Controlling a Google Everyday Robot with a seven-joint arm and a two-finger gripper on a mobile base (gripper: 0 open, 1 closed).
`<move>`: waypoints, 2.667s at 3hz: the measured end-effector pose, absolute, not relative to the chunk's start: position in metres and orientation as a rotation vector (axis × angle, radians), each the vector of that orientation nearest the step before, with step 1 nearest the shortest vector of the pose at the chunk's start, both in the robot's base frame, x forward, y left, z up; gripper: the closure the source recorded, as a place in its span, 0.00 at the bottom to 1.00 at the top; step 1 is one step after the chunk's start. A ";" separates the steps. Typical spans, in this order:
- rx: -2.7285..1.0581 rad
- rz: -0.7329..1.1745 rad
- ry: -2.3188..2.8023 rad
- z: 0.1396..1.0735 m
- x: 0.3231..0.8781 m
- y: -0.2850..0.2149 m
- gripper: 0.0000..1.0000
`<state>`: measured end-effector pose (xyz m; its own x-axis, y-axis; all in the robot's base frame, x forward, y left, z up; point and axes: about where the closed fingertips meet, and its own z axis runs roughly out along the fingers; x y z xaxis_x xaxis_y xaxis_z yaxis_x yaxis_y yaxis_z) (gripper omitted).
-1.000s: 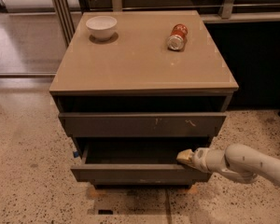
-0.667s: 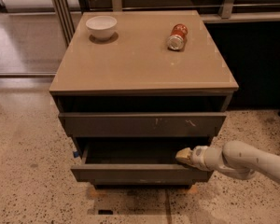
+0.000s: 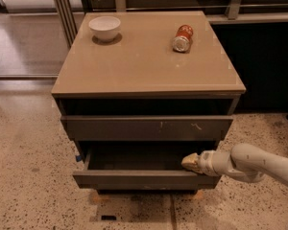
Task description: Open middle drawer
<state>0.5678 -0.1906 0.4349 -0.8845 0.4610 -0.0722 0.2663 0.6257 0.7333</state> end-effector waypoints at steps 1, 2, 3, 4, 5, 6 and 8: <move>0.600 1.168 2.589 0.435 0.561 -0.187 1.00; 0.604 1.224 2.599 0.430 0.546 -0.179 1.00; 0.642 1.311 2.582 0.421 0.519 -0.174 1.00; 0.642 1.311 2.582 0.421 0.521 -0.174 1.00; 0.673 1.407 2.546 0.415 0.492 -0.166 1.00; 0.674 1.410 2.545 0.422 0.492 -0.166 1.00; 0.674 1.410 2.545 0.422 0.492 -0.166 0.59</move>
Offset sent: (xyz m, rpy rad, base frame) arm -0.1152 0.0283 -0.0353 0.2903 0.1019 0.0515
